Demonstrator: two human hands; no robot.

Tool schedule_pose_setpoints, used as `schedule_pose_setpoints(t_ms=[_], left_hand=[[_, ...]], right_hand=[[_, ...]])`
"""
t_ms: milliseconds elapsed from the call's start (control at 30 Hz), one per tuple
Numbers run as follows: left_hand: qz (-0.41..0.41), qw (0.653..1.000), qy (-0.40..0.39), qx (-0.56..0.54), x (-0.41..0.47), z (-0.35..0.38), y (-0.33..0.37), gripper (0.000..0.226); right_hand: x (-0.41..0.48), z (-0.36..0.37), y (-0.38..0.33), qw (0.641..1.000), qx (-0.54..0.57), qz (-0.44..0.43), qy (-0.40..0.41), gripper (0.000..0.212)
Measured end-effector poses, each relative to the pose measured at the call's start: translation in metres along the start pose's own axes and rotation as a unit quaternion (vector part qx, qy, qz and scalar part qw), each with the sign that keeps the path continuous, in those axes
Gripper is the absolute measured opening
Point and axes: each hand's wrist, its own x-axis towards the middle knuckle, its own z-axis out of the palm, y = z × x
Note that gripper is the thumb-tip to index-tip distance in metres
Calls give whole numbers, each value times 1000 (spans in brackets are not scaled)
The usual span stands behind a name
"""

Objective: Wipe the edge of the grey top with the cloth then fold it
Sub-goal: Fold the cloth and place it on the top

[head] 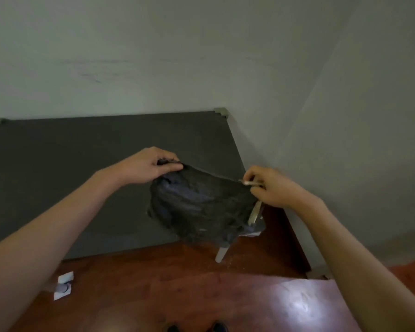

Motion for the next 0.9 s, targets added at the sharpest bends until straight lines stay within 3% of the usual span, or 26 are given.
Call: schedule_pose_setpoints(t_ms=[167,367,500,600,667,767,900], left_hand=[[-20,1000,-17,2,19,-18,-23,23],[-98,995,-15,15,69,-18,-84,25],[-166,983,34,77,109,-12,-123,29],[-177,974,103,96,127,-1,-141,26],[-175,973,119,90,129,12,-149,24],[-155,980,92,84,112,34,-162,22],[-98,988,-21,117,72,60,-175,20]], right_hand=[[35,-15,5,998,-4,-37,-40,22],[103,-21,31,974,-170,63,-134,13],[163,-13,50,981,-172,85,-33,29],[190,2,60,980,-155,92,90,26],[193,17,69,978,-153,82,117,23],[173,45,85,981,-166,52,82,19],[130,81,102,982,-186,18,-1,17]])
